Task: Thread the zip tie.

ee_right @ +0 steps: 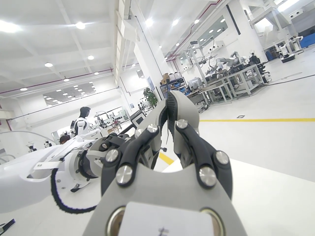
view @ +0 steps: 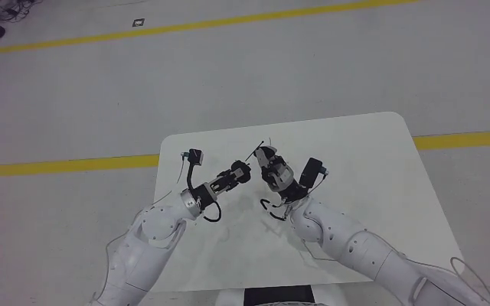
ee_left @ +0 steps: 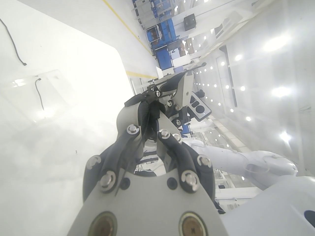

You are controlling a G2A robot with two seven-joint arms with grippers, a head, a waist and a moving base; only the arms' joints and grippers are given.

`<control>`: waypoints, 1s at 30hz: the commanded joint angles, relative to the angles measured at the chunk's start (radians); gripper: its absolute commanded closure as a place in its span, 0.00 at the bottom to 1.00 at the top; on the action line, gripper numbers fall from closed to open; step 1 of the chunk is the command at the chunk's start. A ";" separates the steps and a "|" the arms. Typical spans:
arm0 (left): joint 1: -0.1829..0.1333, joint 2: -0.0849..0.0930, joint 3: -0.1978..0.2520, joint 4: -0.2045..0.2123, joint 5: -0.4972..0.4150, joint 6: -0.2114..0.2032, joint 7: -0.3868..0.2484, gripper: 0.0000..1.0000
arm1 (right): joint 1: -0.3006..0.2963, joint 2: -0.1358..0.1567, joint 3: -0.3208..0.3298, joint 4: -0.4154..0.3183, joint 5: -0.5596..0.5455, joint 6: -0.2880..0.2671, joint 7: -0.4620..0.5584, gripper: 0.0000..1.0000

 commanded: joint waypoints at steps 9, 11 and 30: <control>0.005 -0.001 -0.009 0.008 0.029 0.000 0.014 1.00 | -0.002 0.012 0.013 -0.017 -0.009 0.000 -0.018 1.00; 0.005 -0.001 -0.010 0.007 0.030 0.000 0.014 1.00 | -0.005 0.017 0.020 -0.021 -0.020 0.000 -0.018 1.00; 0.005 -0.001 -0.010 0.007 0.030 0.000 0.014 1.00 | -0.009 0.020 0.029 -0.018 -0.031 0.000 -0.019 1.00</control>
